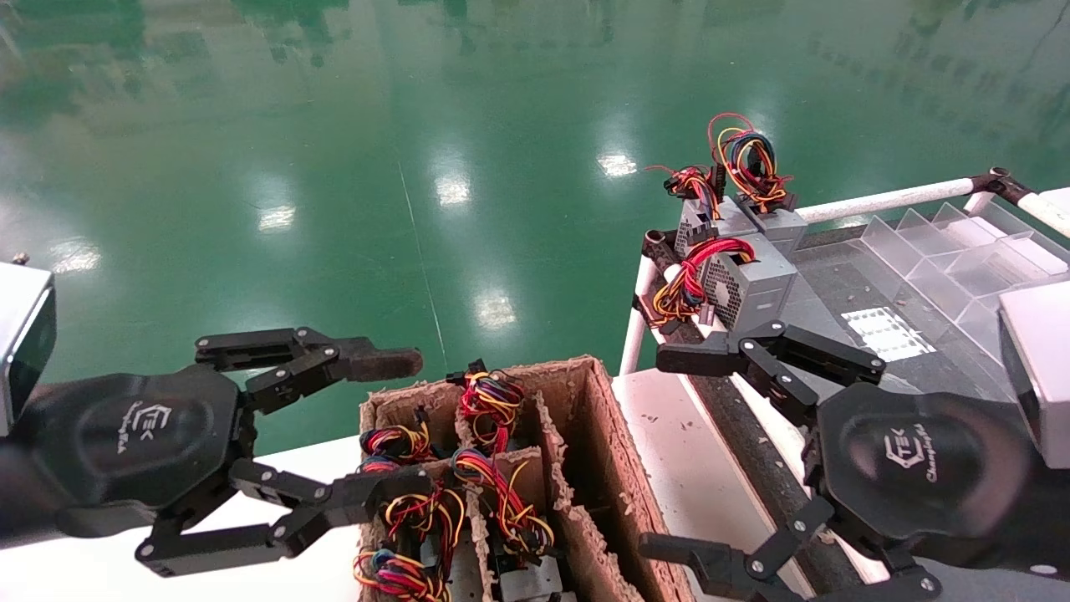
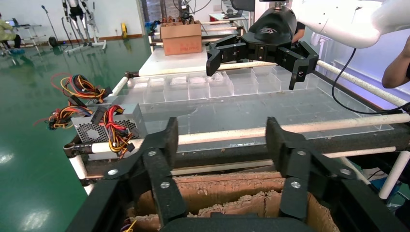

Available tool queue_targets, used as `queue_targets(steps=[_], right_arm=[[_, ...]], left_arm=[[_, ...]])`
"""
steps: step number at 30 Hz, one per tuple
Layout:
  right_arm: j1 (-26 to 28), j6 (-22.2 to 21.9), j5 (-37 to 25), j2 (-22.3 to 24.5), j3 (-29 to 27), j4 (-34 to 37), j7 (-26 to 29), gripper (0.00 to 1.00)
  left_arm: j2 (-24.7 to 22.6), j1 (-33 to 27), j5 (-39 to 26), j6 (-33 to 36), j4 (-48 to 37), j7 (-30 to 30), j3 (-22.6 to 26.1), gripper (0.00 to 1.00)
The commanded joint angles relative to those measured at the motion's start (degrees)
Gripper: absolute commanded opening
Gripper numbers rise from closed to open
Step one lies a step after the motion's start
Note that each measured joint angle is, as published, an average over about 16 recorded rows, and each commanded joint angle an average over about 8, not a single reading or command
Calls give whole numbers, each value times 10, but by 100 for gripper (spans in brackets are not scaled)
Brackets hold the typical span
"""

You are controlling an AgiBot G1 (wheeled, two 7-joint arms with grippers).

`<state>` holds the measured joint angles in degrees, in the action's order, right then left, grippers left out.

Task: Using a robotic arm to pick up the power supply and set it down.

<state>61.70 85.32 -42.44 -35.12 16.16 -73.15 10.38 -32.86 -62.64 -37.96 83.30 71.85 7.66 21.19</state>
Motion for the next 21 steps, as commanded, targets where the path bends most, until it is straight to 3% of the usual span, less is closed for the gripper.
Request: queue_targets(steps=[1, 12, 21], right_arm=[[0, 2, 3, 0, -1, 0, 1, 100], [-3, -32, -55, -18, 24, 1, -2, 100], [13, -20, -118, -61, 78, -6, 19, 100]], left_arm=[[0, 0, 0, 0, 0, 0, 0, 0], [0, 0, 0, 0, 0, 0, 0, 0], [0, 0, 0, 0, 0, 0, 0, 0]])
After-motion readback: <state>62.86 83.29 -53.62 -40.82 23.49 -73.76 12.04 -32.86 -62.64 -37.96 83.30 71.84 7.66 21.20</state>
